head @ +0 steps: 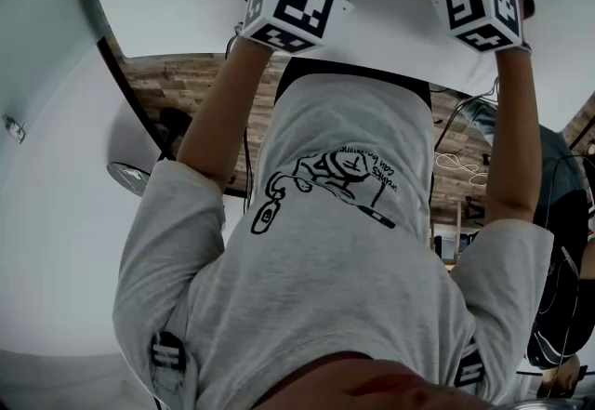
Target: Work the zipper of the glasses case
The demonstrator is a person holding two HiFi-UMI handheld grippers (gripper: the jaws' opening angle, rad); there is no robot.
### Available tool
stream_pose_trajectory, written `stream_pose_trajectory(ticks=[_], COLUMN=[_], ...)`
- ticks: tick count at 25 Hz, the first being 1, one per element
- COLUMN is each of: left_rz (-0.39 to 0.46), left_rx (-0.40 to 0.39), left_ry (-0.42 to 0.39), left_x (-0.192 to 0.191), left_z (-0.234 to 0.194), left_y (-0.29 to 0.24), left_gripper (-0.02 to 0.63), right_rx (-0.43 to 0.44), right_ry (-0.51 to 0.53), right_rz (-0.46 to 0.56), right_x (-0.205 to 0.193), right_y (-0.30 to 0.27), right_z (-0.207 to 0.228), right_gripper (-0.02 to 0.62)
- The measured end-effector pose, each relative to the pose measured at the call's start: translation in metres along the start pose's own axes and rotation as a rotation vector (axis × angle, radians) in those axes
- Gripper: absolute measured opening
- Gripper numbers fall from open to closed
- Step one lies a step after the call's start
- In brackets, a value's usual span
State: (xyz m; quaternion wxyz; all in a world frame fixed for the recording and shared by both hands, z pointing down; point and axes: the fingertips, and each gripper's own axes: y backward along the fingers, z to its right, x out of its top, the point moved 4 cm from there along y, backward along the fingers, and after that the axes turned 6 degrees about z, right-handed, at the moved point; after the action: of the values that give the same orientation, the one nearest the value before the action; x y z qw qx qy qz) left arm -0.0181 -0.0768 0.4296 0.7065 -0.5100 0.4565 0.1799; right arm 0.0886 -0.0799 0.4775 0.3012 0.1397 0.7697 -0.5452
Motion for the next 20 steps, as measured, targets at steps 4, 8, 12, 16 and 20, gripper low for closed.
stream_pose_trajectory(ticks=[4,8,12,16,20], left_rz=[-0.001,-0.001,0.001,0.005,0.009], left_rx=[0.002,0.009,0.014,0.011,0.013], left_ry=[0.001,0.003,0.004,0.003,0.005], left_x=[-0.003,-0.001,0.001,0.002,0.001], left_z=[-0.001,-0.003,-0.004,-0.003,-0.003], left_y=[0.001,0.001,0.004,0.006,0.005], left_gripper=[0.020,0.020,0.021,0.021,0.021], right_rx=[-0.002,-0.002,0.002,0.013,0.028], right_ry=[-0.014,-0.023,-0.033,-0.040,-0.048], right_rz=[0.007,0.008,0.012,0.018,0.032], right_x=[0.001,0.005,0.010,0.015,0.019], right_y=[-0.002,0.000,0.001,0.002,-0.001], right_z=[-0.008,-0.009,-0.015,-0.025,-0.035], right_gripper=[0.004,0.005,0.004,0.004,0.005])
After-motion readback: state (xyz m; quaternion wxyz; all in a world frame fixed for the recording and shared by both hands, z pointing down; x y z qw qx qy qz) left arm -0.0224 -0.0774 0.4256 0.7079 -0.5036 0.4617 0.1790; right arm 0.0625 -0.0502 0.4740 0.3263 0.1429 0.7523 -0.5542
